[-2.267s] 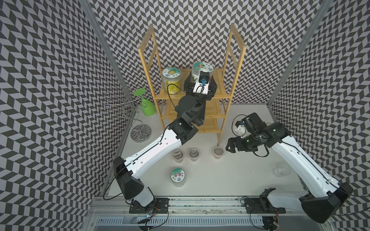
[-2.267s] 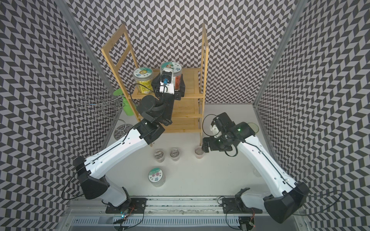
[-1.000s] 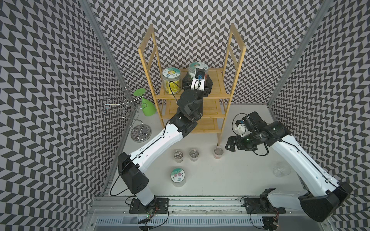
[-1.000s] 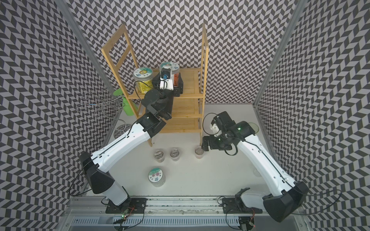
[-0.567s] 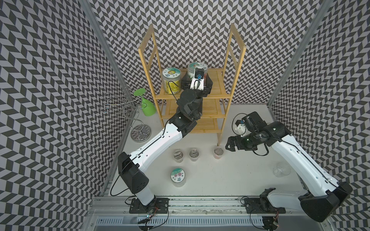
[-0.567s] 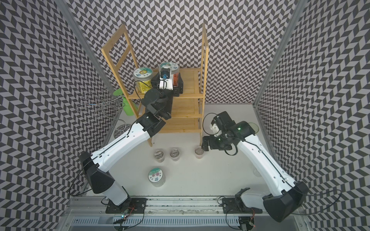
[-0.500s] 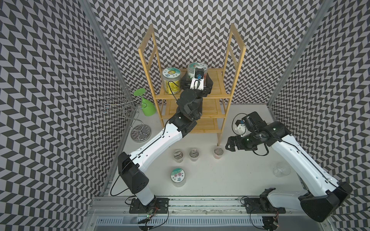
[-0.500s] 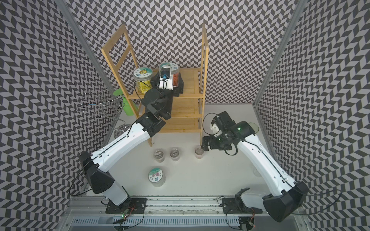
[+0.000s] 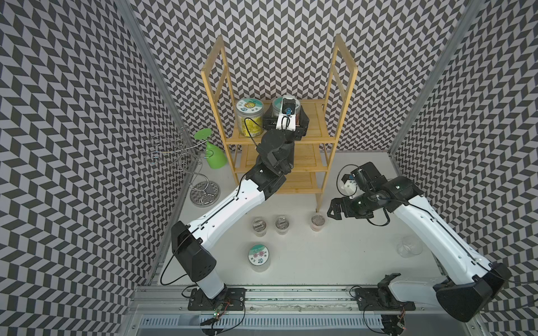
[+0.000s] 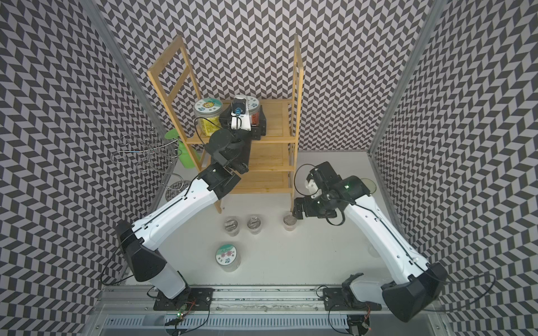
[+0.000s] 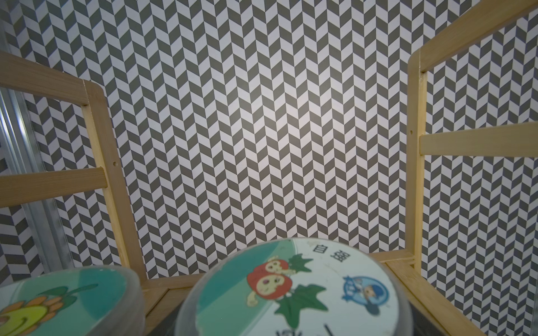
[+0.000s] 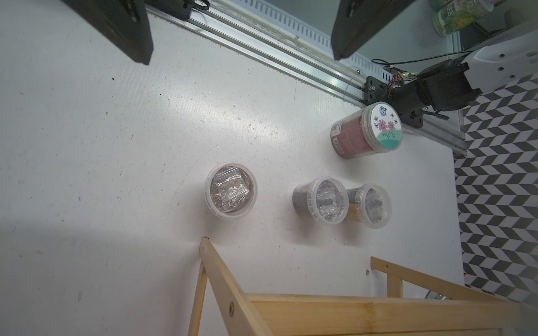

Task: Place the seed container on the shelf
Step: Place the seed jar on the shelf.

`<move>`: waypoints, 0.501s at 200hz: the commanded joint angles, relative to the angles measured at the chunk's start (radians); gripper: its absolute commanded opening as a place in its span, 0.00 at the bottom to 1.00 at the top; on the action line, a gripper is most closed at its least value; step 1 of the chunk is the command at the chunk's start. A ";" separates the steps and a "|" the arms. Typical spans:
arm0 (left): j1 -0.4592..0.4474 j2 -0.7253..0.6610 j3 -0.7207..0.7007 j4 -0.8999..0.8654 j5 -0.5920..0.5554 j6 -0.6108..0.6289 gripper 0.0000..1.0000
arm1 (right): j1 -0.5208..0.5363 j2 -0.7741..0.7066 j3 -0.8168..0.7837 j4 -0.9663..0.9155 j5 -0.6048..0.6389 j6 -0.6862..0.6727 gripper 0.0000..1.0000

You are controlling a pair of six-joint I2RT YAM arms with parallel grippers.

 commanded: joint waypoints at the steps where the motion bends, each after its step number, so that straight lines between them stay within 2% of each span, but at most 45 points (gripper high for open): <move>1: 0.003 -0.020 0.014 -0.003 0.018 -0.009 0.81 | -0.007 0.005 0.020 0.031 -0.011 -0.008 1.00; 100: -0.010 -0.068 -0.018 -0.040 0.007 -0.010 0.79 | -0.007 0.012 0.027 0.035 -0.023 -0.009 1.00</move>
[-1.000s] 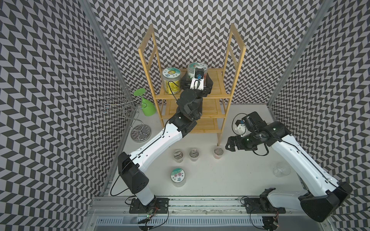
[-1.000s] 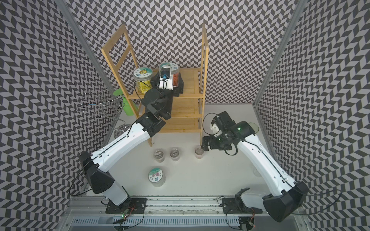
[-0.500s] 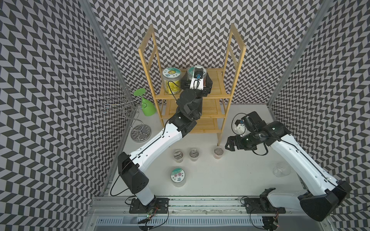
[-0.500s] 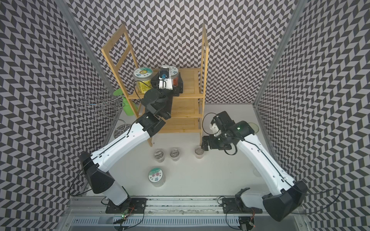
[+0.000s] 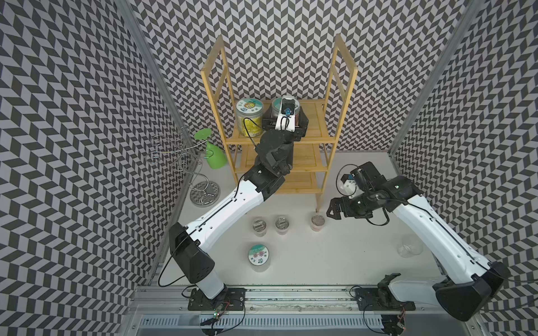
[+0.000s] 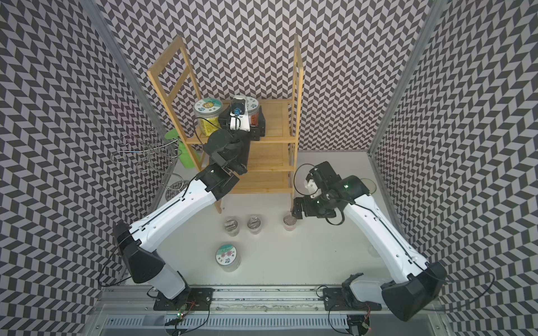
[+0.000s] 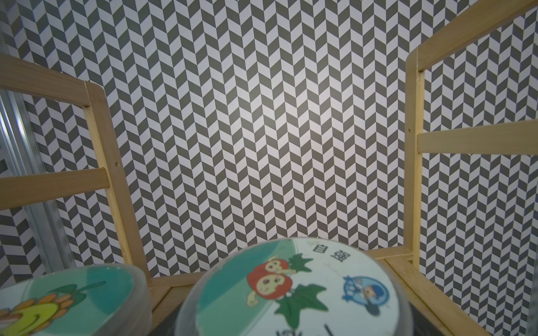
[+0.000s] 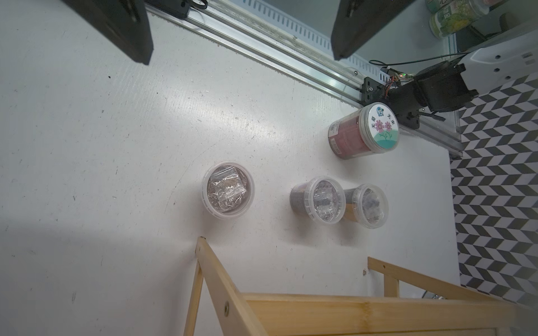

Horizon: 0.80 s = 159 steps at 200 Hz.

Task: Place the seed container on the shelf
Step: Place the seed jar on the shelf.

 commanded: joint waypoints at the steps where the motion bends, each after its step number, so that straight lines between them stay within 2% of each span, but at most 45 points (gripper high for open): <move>1: -0.007 -0.047 -0.008 -0.014 0.006 -0.009 0.79 | -0.007 0.006 0.026 0.028 -0.010 -0.009 1.00; 35: -0.009 -0.052 -0.017 -0.022 0.004 -0.017 0.80 | -0.007 0.006 0.026 0.028 -0.008 -0.009 1.00; 68: -0.012 -0.054 -0.015 -0.025 0.003 -0.021 0.88 | -0.007 0.005 0.025 0.027 -0.005 -0.010 1.00; 159: -0.036 -0.080 -0.042 -0.029 -0.030 -0.016 0.96 | -0.008 0.001 0.020 0.027 -0.005 -0.011 1.00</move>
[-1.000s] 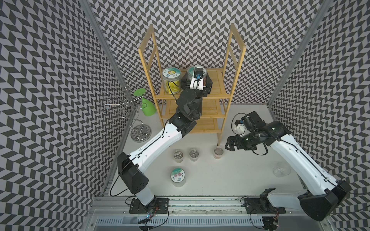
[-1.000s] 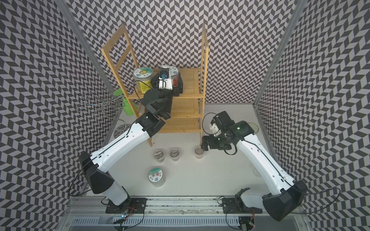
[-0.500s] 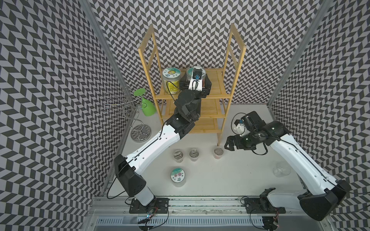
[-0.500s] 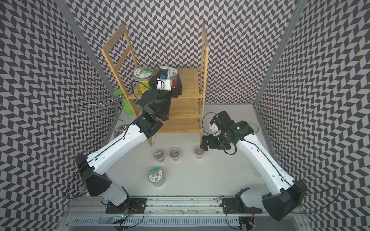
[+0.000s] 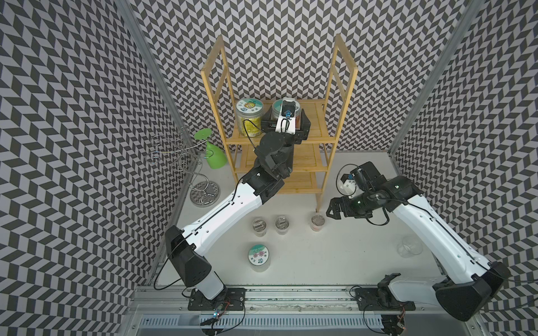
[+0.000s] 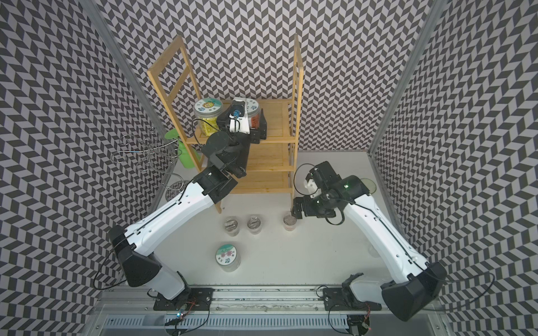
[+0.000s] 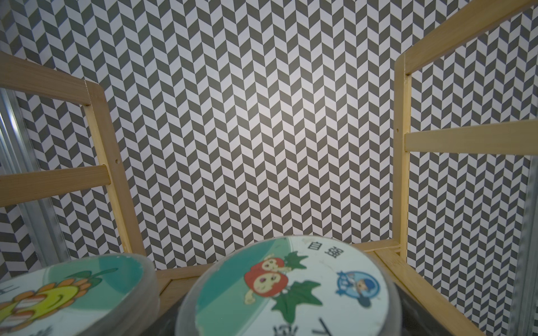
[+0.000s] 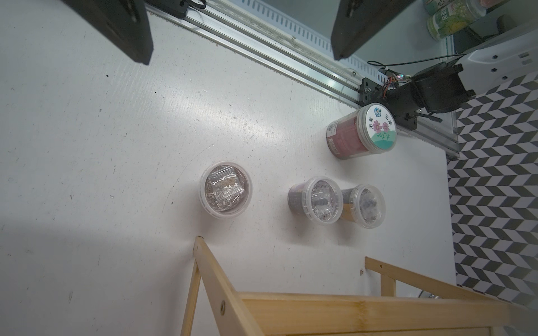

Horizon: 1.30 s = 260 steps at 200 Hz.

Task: Place the seed container on the shelf
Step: Place the seed jar on the shelf.

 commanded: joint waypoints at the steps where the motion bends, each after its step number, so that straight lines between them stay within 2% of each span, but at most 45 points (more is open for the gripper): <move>1: -0.010 -0.045 -0.017 0.000 -0.017 0.001 0.97 | -0.007 0.000 0.019 0.026 -0.001 -0.010 1.00; 32: -0.009 -0.053 -0.024 0.001 -0.030 0.002 1.00 | -0.008 0.000 0.021 0.026 -0.005 -0.010 1.00; 260: -0.067 -0.149 -0.120 -0.033 -0.084 0.000 1.00 | -0.007 -0.003 0.016 0.026 -0.013 -0.016 1.00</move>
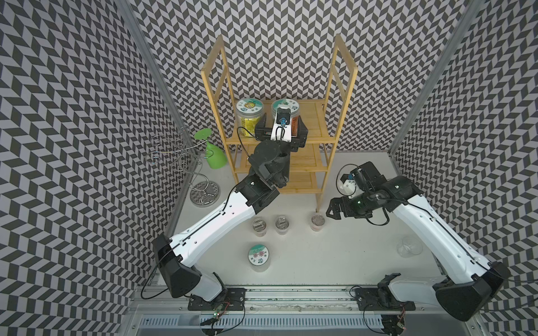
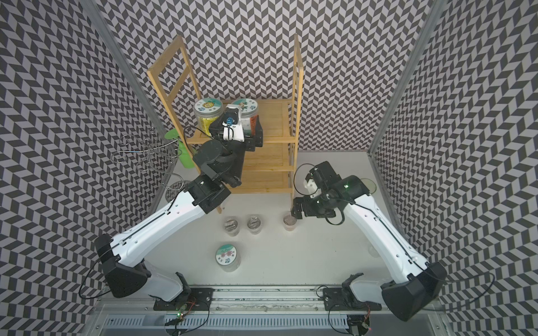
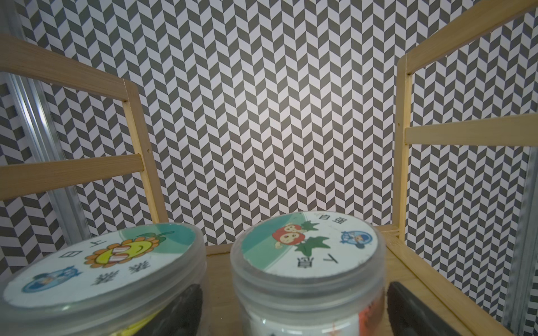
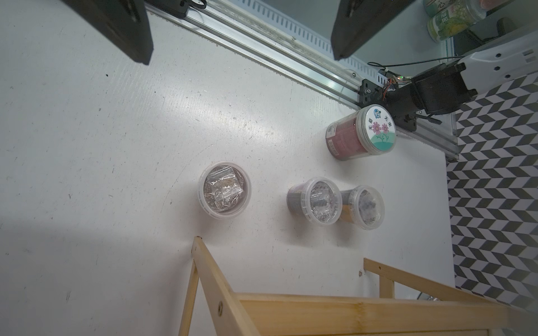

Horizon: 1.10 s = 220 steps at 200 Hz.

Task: Place the seed container on the shelf
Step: Place the seed jar on the shelf.

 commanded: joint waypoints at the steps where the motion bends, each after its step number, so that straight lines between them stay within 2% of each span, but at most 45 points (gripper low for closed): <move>1: -0.016 -0.043 -0.018 -0.017 -0.017 -0.001 1.00 | -0.007 -0.002 0.017 0.026 -0.008 -0.009 1.00; 63: -0.051 -0.123 -0.075 -0.045 -0.061 0.002 1.00 | -0.007 0.004 0.024 0.026 -0.012 -0.016 1.00; 91: -0.081 -0.199 -0.125 -0.081 -0.095 0.001 0.99 | -0.006 0.008 0.028 0.026 -0.012 -0.018 1.00; 130: -0.134 -0.331 -0.202 -0.161 -0.186 -0.012 0.94 | -0.007 0.009 0.024 0.027 -0.007 -0.025 1.00; 182: -0.143 -0.462 -0.282 -0.337 -0.295 -0.071 0.92 | -0.006 -0.009 0.008 0.049 -0.001 -0.028 0.99; 220: -0.141 -0.521 -0.276 -0.562 -0.338 -0.209 0.90 | 0.003 -0.103 -0.089 0.150 0.005 0.004 0.97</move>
